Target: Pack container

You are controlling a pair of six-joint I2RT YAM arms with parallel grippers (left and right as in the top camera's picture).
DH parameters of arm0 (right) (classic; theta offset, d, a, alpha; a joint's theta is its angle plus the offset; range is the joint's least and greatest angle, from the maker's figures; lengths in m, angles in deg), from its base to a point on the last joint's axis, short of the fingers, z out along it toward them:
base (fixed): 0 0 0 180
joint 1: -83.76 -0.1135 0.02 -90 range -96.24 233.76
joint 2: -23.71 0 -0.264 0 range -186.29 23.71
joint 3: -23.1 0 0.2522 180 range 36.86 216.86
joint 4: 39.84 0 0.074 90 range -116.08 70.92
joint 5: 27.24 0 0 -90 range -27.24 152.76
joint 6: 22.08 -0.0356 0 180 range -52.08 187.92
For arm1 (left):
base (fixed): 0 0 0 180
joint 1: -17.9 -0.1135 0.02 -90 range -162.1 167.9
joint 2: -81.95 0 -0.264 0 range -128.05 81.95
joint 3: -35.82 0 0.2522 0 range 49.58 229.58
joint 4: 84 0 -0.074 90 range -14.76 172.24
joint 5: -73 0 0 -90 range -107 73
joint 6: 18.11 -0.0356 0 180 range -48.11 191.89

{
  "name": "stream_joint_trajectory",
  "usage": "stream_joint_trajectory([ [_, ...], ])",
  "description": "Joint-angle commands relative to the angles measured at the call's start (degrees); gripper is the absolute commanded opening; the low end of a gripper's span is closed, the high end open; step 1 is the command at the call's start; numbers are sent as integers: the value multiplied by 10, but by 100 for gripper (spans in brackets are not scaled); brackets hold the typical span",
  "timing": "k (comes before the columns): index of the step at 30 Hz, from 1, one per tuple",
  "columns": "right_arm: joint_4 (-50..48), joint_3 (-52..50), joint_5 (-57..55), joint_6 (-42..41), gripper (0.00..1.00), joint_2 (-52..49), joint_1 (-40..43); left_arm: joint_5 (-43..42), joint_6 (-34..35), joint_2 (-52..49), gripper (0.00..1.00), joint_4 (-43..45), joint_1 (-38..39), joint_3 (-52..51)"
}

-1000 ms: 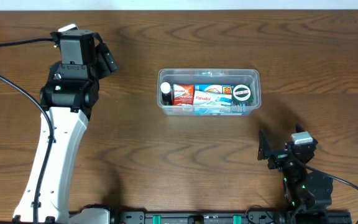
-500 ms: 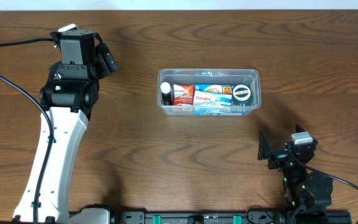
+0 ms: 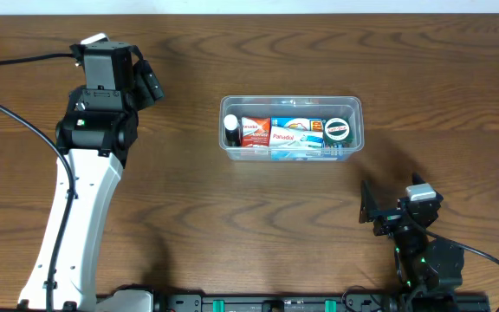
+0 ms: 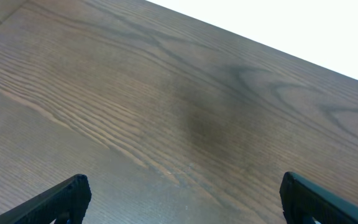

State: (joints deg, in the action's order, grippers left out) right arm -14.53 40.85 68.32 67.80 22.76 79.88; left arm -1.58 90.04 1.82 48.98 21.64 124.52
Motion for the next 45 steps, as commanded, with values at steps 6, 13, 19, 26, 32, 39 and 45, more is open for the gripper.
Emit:
stream_joint_trajectory([
  [6, 0, -4, -2, 9, 99, 6, 5, 7, -5, 91, 98, -4, -2, -47],
  [13, 0, -4, -2, 9, 99, 6, 5, 7, -5, 254, 98, -4, -2, -222],
  [19, 0, -4, -2, 9, 99, 6, 5, 7, -5, 430, 98, -3, -2, -419],
  [26, 0, -4, -2, 9, 99, 6, 5, 7, -3, 591, 98, 57, -2, -568],
  [32, 0, -4, -2, 9, 99, 6, 5, -11, -3, 652, 98, 249, -2, -669],
  [39, 0, -4, -2, 9, 99, 6, 5, -30, -28, 681, 98, 323, -2, -719],
  [45, 0, -4, -2, 9, 99, 6, 5, -30, -31, 709, 98, 323, -2, -744],
])
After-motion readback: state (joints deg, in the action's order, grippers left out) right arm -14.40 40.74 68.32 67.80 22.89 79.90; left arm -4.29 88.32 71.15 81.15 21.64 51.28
